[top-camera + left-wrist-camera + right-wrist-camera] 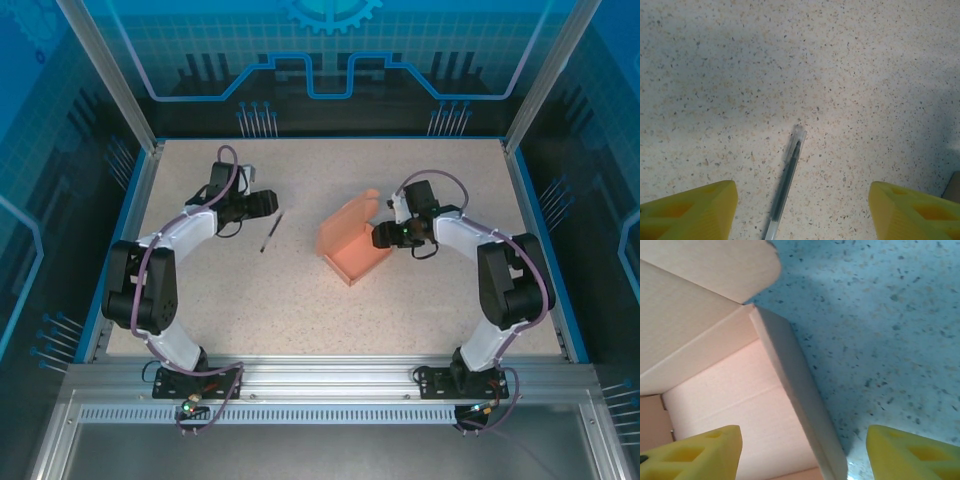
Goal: Fold the paper box
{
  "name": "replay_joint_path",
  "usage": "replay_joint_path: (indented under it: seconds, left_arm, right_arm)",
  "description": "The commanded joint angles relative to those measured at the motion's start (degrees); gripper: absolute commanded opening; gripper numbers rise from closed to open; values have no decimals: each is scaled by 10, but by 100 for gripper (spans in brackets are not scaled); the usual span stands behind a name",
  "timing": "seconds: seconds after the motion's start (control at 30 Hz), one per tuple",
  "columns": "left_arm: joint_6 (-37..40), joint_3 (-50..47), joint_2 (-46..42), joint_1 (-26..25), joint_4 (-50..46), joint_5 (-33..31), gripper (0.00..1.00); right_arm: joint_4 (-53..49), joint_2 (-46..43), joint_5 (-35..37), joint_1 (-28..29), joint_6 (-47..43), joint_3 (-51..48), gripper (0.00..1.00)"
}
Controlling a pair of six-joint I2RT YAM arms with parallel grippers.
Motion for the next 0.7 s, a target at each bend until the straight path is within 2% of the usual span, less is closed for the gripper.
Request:
replay_joint_path:
  seconds: [0.0,0.3,0.53,0.67]
  left_arm:
    - [-21,-13,12,-1,23,9,71]
    - [-5,7,63,-21,-8,-5,73]
    - [33,78,132,-45,-79,-28,72]
    - [43,118,166,-57,-112,-37,67]
  right_arm:
    - [27,1,-57,2,9,-14,66]
    - [84,-52,-117,22,61,-102,66]
    - [73,-78,-93,19,54,-111,67]
    - [66,-91,-89,15,50,-108,67]
